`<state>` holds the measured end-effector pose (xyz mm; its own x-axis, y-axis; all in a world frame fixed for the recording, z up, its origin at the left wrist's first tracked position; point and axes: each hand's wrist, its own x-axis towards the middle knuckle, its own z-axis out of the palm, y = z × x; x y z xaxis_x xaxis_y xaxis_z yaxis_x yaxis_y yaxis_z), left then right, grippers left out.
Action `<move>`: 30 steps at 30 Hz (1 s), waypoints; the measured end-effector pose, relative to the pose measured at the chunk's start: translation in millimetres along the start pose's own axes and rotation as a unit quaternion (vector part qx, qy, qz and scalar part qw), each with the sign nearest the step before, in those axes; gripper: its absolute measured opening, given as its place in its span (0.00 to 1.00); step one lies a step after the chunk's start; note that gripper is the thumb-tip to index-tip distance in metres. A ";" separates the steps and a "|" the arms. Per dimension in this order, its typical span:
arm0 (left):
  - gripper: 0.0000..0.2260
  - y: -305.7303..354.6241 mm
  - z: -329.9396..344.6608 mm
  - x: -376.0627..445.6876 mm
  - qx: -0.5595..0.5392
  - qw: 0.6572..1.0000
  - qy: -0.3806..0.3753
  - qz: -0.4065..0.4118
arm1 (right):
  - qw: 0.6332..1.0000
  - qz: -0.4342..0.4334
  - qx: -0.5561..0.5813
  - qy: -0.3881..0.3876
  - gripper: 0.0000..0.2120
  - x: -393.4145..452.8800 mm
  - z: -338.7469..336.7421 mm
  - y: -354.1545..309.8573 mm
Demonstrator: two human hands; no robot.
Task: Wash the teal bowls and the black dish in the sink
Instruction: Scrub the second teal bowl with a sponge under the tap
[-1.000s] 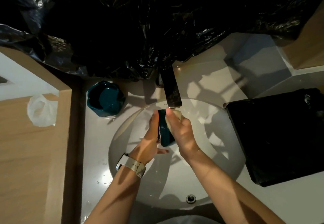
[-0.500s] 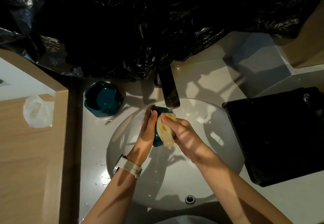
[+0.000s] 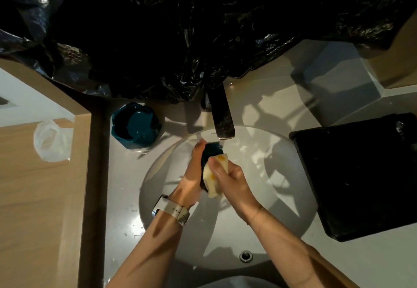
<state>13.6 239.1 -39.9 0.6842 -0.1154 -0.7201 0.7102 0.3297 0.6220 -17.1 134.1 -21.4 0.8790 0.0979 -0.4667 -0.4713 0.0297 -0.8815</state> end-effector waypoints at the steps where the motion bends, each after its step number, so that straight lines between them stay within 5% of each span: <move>1: 0.24 1.5 0.8 3.7 0.015 0.999 0.017 0.033 | 1.000 0.005 -0.021 0.003 0.15 0.3 -1.2 0.0; 6: 0.37 8.2 5.1 6.2 0.046 0.993 0.015 0.107 | 0.990 0.003 -0.101 0.099 0.20 10.8 -0.2 -3.2; 9: 0.35 0.0 8.4 4.1 0.095 0.986 0.037 0.134 | 0.996 0.057 0.030 0.061 0.29 15.8 2.0 -22.0; 13: 0.34 -5.9 3.3 0.8 0.188 0.964 0.012 0.186 | 0.989 0.115 0.095 0.023 0.27 18.0 -3.8 -38.5; 15: 0.33 -1.2 4.3 -1.3 0.147 0.975 -0.020 0.163 | 0.992 0.083 0.086 0.051 0.25 18.8 -3.0 -38.0; 19: 0.29 9.7 4.2 -0.8 -0.011 0.998 -0.066 -0.010 | 0.997 -0.039 0.013 0.062 0.20 16.5 3.9 -18.4; 22: 0.27 -0.6 4.6 1.5 0.035 0.998 -0.042 0.021 | 0.997 0.007 0.017 0.079 0.16 18.2 4.9 -16.4; 26: 0.27 -16.6 -1.1 6.6 0.150 0.974 -0.023 0.170 | 0.976 0.163 0.128 0.071 0.21 25.7 -6.5 -32.2; 28: 0.19 -11.9 -5.1 5.7 0.060 0.988 -0.032 0.137 | 0.985 0.128 0.088 0.074 0.19 26.0 -6.5 -28.8; 30: 0.22 -3.9 -5.7 4.7 -0.045 0.995 -0.071 0.045 | 0.996 0.048 0.033 0.070 0.14 20.1 -0.4 -19.0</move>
<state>13.1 242.6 -47.5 0.7652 -0.2101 -0.6086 0.6318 0.4268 0.6470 9.5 135.1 -14.1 0.8287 -0.0369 -0.5585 -0.5536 0.0924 -0.8276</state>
